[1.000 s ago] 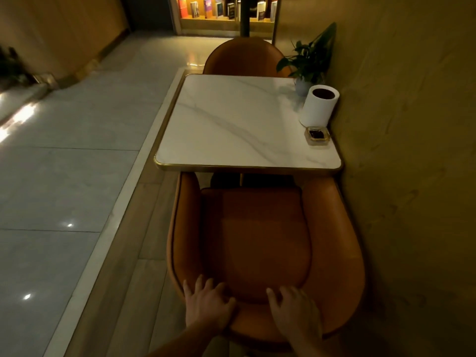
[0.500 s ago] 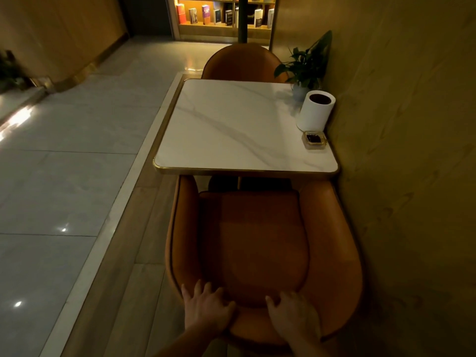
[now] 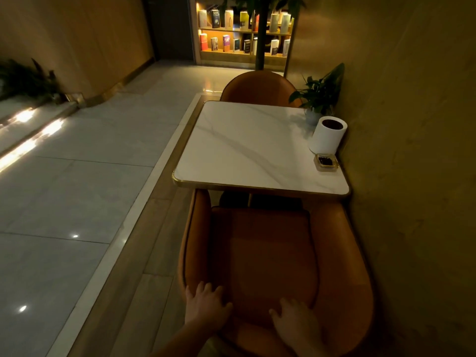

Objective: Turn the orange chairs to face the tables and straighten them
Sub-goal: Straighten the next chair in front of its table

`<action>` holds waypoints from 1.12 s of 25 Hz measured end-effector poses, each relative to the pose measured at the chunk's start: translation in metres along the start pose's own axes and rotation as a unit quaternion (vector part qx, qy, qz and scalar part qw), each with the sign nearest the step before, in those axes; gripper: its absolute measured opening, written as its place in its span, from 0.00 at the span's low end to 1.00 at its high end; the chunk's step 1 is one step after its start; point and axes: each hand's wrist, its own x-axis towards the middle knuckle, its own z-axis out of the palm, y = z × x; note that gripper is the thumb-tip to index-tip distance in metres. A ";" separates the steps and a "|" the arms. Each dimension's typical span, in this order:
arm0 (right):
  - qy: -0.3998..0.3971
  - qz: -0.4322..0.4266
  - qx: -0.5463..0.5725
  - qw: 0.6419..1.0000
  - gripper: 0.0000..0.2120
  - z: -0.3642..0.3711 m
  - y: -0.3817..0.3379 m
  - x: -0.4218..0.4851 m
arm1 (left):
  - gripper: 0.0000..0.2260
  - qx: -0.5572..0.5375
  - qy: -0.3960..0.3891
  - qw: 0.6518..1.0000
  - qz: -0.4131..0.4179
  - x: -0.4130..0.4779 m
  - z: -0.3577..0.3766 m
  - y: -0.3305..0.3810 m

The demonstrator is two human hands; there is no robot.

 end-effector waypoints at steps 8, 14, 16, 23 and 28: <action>0.067 -0.113 -0.044 0.990 0.25 -0.046 -0.057 0.026 | 0.27 -0.014 0.101 0.995 0.003 -0.012 -0.057 -0.025; 0.078 -0.197 -0.078 0.974 0.25 -0.070 -0.126 0.034 | 0.28 -0.059 0.151 0.985 -0.062 -0.029 -0.087 -0.077; 0.081 -0.236 -0.085 0.965 0.24 -0.078 -0.165 0.035 | 0.29 -0.070 0.170 0.978 -0.101 -0.040 -0.097 -0.108; 0.100 -0.371 -0.096 0.918 0.29 -0.088 -0.338 0.019 | 0.30 -0.112 0.247 0.937 -0.220 -0.086 -0.128 -0.234; 0.092 -0.453 -0.112 0.880 0.25 -0.075 -0.452 -0.008 | 0.29 -0.138 0.267 0.910 -0.285 -0.126 -0.136 -0.312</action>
